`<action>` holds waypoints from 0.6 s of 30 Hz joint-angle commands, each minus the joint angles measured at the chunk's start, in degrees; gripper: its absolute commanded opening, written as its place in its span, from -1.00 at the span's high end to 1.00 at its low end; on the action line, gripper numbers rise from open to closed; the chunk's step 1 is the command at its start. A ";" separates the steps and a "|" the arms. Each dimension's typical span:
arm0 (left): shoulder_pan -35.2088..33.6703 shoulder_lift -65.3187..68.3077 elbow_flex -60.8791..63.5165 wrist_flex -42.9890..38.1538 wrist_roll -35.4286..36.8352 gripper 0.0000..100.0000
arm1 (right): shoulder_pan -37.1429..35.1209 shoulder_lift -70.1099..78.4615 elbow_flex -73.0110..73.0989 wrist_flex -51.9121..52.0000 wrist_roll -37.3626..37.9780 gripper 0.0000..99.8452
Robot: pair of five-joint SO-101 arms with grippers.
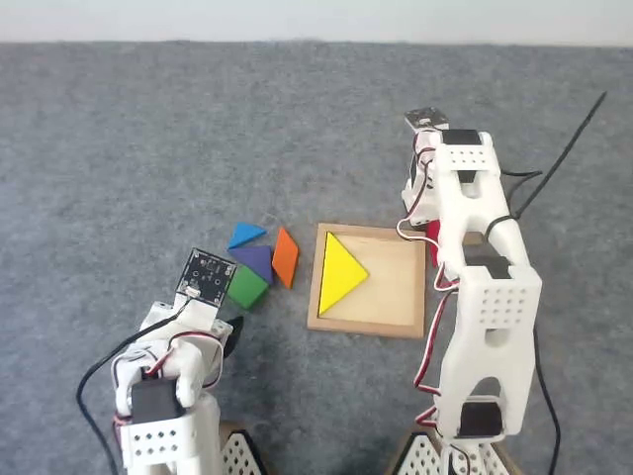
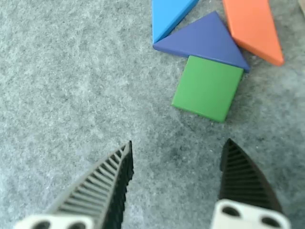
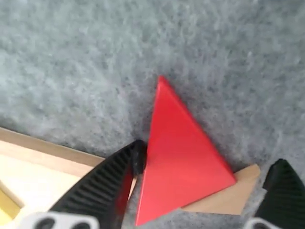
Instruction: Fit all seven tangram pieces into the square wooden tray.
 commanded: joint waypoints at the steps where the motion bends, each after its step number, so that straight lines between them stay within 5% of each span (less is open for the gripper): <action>1: 0.18 -1.05 -0.48 0.18 0.35 0.43 | -0.13 0.04 0.00 0.57 1.14 0.35; 5: 0.18 -1.05 -0.48 0.18 0.35 0.43 | -0.31 -0.04 0.00 -0.57 1.23 0.53; 18: 0.18 -1.05 -0.48 0.18 0.35 0.43 | 0.57 -4.00 0.18 -0.04 0.70 0.49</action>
